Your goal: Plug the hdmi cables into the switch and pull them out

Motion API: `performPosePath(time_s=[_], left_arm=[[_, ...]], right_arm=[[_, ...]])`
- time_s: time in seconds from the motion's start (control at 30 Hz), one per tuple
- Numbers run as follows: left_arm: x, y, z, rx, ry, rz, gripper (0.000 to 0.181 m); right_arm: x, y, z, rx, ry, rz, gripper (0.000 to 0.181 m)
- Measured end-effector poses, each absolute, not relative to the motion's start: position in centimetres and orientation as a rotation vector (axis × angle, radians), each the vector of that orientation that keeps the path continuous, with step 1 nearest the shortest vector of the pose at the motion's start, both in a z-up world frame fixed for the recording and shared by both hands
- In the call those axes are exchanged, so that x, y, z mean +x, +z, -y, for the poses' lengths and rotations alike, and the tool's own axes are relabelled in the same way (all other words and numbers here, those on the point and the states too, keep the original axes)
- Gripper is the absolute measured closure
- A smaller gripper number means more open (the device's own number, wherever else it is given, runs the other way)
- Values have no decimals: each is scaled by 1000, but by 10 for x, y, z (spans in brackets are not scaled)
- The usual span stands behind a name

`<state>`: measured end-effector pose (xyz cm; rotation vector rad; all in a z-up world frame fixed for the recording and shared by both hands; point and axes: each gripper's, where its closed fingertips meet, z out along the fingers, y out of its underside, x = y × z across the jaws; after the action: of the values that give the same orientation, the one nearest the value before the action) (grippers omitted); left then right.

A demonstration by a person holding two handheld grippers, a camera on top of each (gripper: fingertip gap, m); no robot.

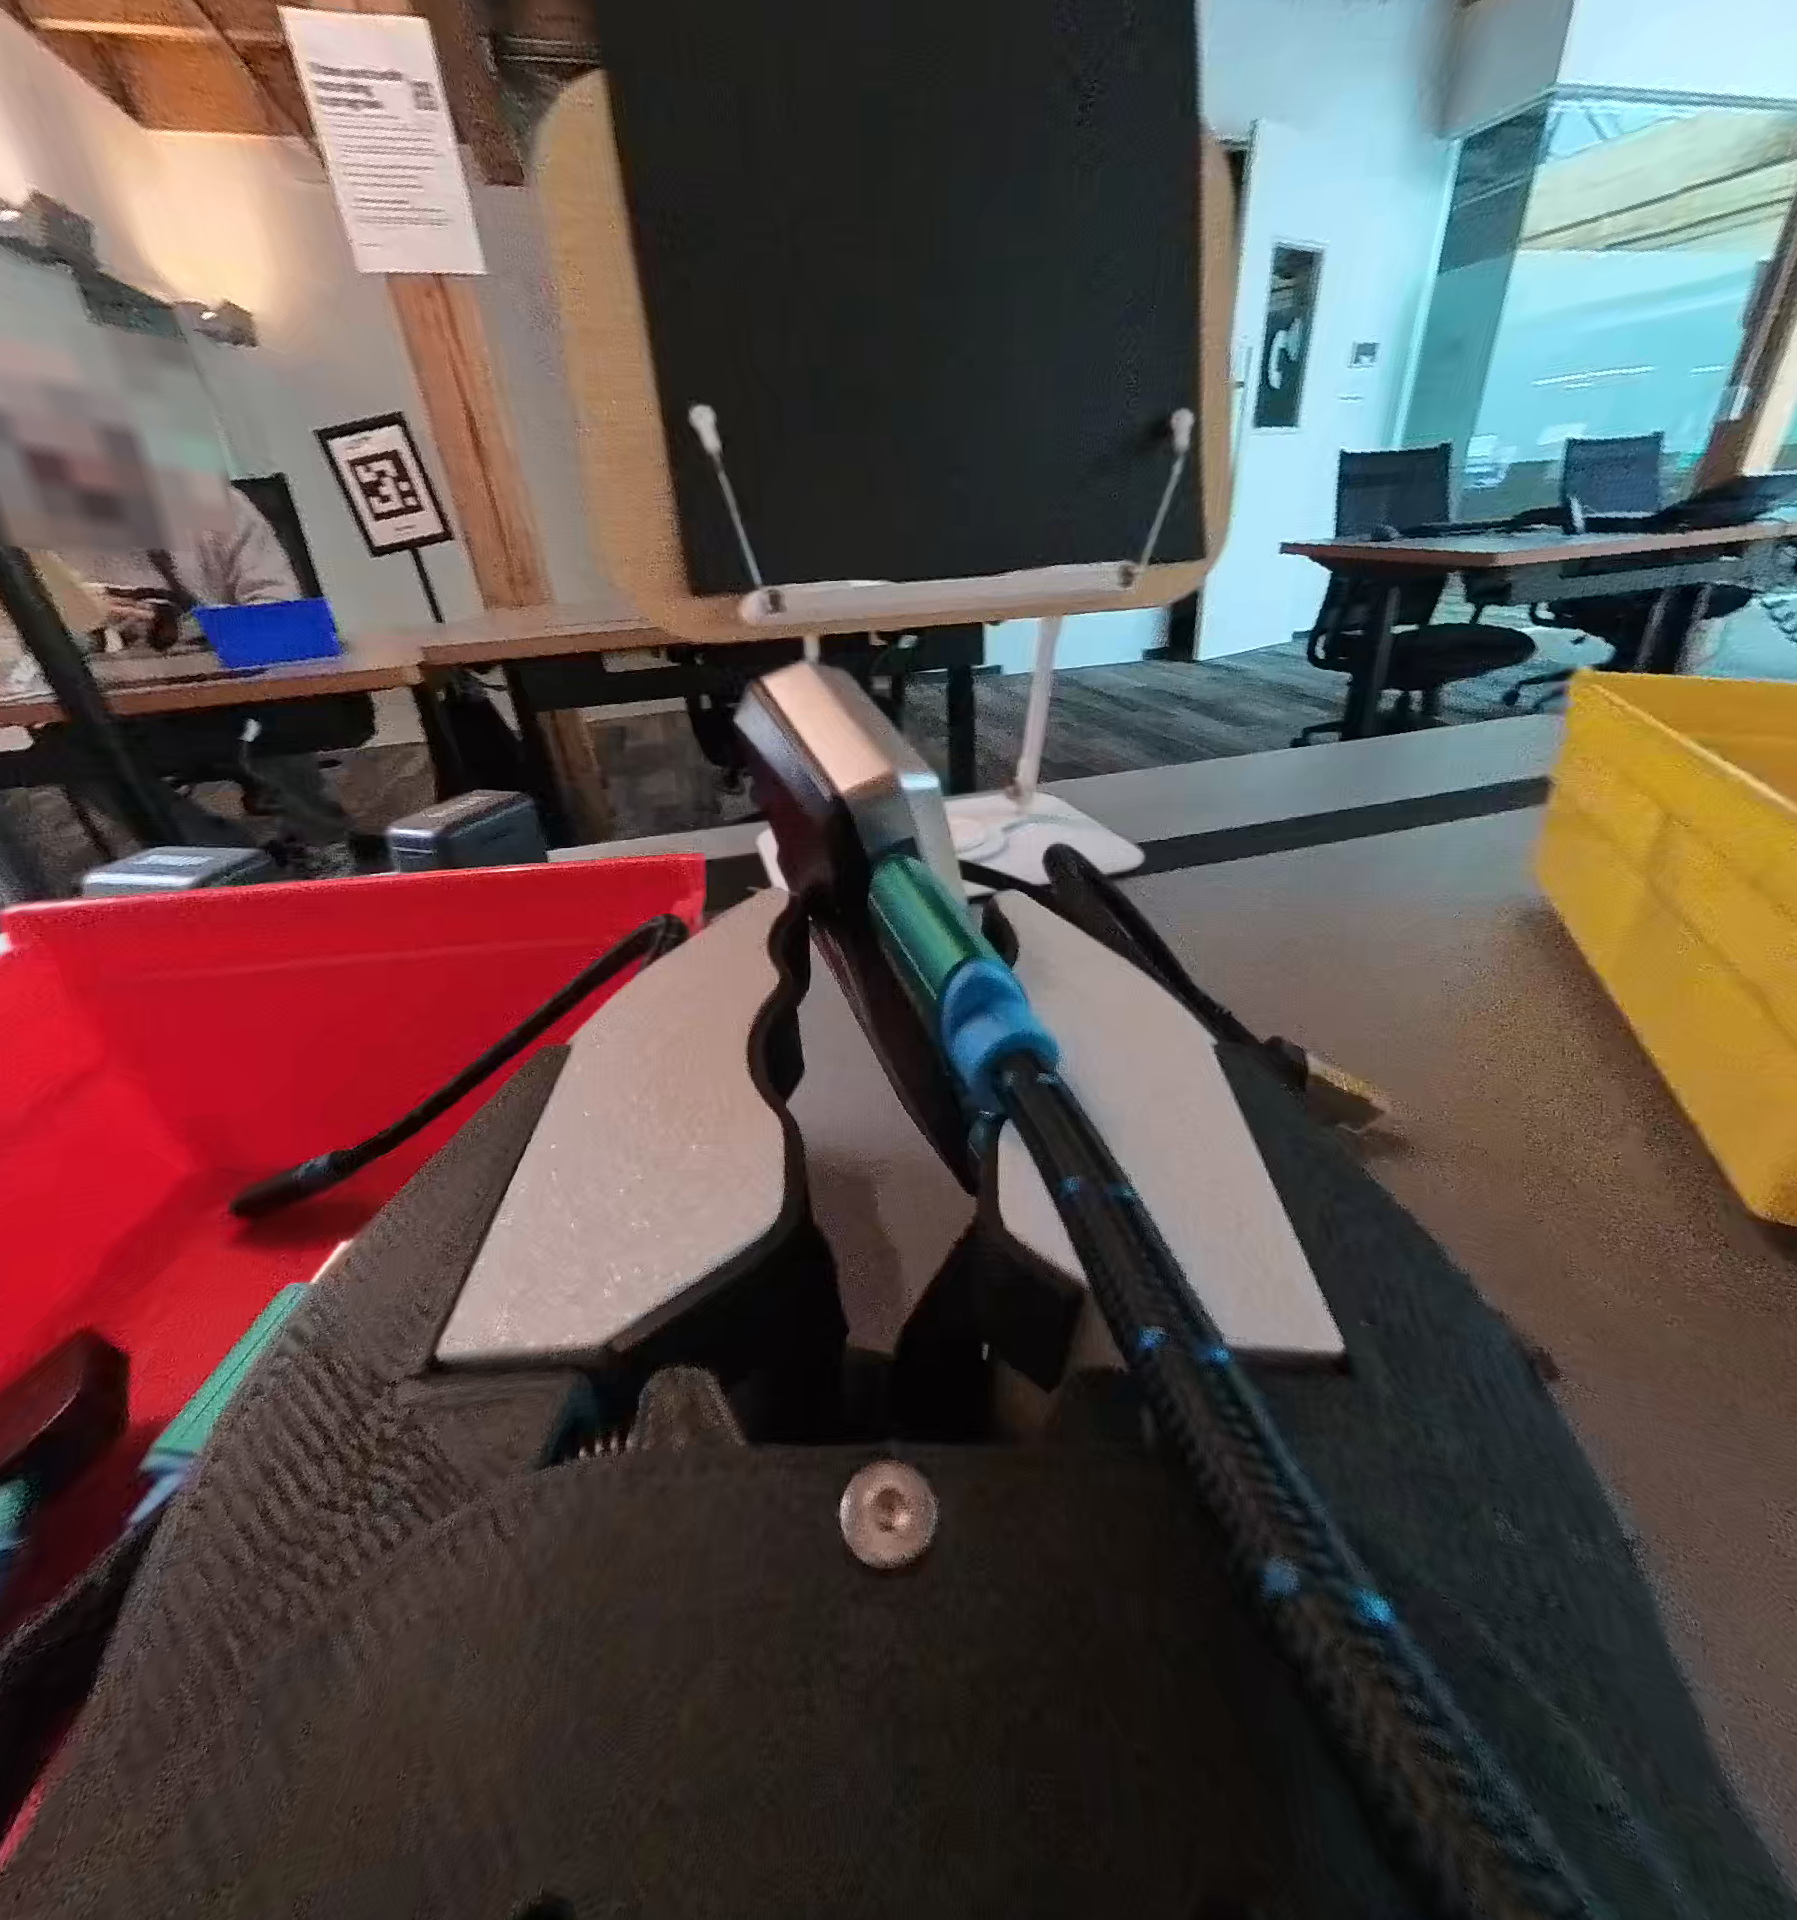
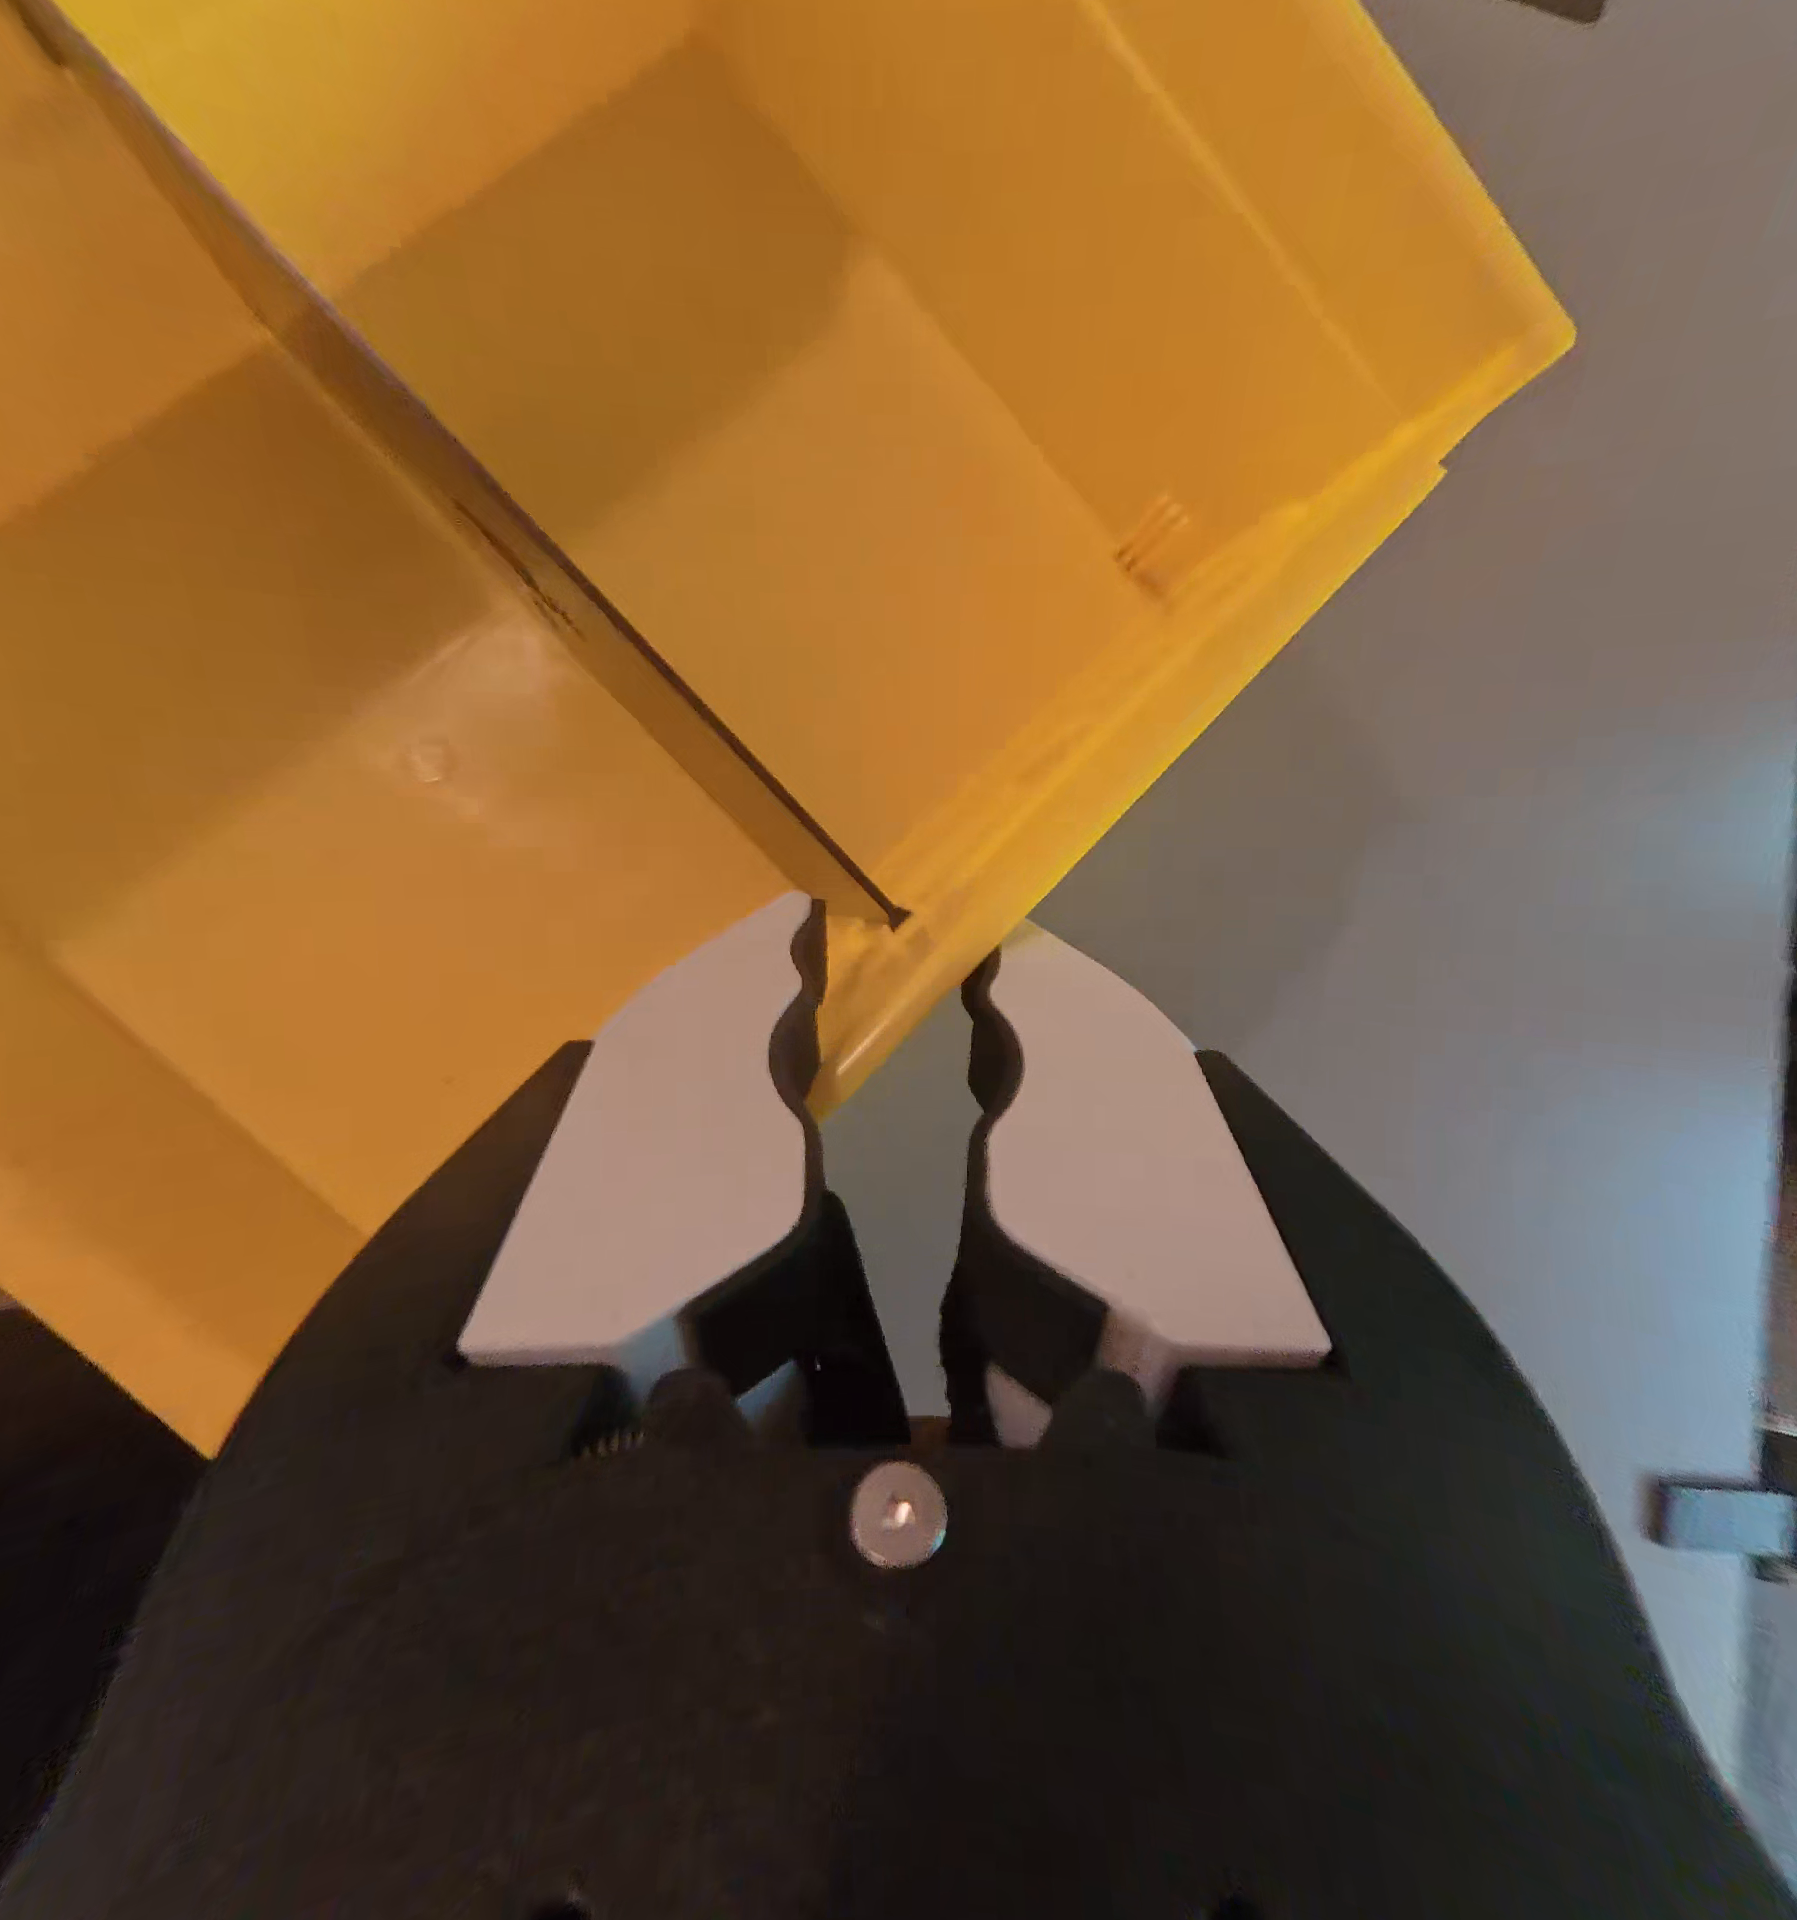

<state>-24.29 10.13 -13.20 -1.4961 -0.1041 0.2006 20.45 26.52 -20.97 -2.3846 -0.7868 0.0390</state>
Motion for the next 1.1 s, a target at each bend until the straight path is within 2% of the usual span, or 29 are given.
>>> performPosePath(time_s=[0.27,0.37,0.5,0.6,0.73,0.8,0.9,1.1], left_arm=[[-304,-126,-74,-1437,326,335,150],[-324,-125,-63,-1410,374,405,150],[-334,-123,-52,-1370,459,412,151],[-324,-110,-50,-1322,480,355,150],[-287,-78,-47,-1229,520,177,150],[-264,-58,-48,-1202,515,79,150],[-239,-19,-46,-1153,514,-27,150],[-243,101,-19,-1003,638,-93,150]], right_arm=[[298,-207,-269,-2361,-164,924,156],[330,-203,-272,-2318,-240,886,148],[351,-164,-288,-2110,-268,693,138],[339,-115,-287,-1886,-148,582,122],[287,-38,-254,-1468,99,558,102],[257,-11,-229,-1329,262,574,100],[221,5,-201,-1283,405,639,94],[203,17,-178,-1205,339,693,97]])
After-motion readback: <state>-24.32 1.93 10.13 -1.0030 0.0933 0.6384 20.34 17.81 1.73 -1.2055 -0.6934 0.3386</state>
